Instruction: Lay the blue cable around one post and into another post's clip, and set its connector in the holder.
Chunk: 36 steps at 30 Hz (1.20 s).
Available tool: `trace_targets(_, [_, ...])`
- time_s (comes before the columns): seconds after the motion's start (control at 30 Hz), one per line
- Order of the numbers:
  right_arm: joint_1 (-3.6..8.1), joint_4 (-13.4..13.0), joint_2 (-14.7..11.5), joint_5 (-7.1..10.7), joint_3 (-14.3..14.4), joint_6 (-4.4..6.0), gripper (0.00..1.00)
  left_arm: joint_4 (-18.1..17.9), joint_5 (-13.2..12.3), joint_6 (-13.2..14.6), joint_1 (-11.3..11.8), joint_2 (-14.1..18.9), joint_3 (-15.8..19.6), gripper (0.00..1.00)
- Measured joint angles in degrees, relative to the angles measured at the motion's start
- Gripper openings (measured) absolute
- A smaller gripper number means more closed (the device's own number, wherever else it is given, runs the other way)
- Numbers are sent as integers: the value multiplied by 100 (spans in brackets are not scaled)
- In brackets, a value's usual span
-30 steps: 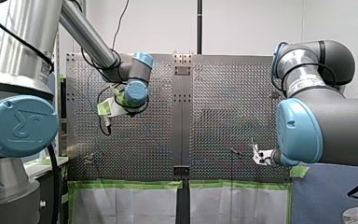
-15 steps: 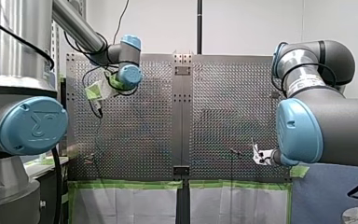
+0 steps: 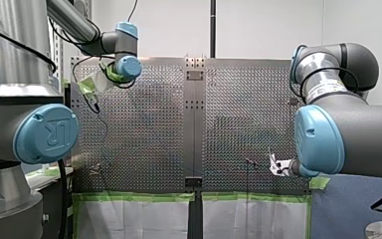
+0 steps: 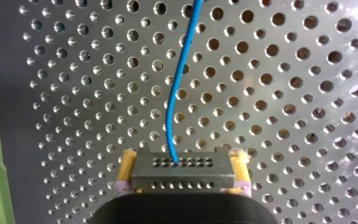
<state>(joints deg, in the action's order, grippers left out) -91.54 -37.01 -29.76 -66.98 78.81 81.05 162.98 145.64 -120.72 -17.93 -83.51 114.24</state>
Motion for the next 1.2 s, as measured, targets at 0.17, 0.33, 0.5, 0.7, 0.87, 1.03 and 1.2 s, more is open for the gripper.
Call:
trace_targets(0.17, [0,0,0,0,0,0,0,38,-173,-38,-6,292,14,98])
trace_targets(0.33, [0,-2,0,0,0,0,0,39,-388,-138,-9,528,27,98])
trace_targets(0.5, [-1,8,0,0,-20,0,0,-40,-636,-364,16,779,142,98])
trace_targets(0.7, [-1,17,2,0,-25,-6,0,-353,-981,-568,125,1073,381,98])
trace_targets(0.87, [0,17,3,0,-27,-7,0,-603,-1165,-741,199,975,318,98])
trace_targets(1.03, [0,17,7,0,-28,-12,0,-857,-1384,-988,284,733,252,98])
trace_targets(1.2, [-4,24,9,0,-28,-29,0,-959,-1478,-1133,415,478,236,98])
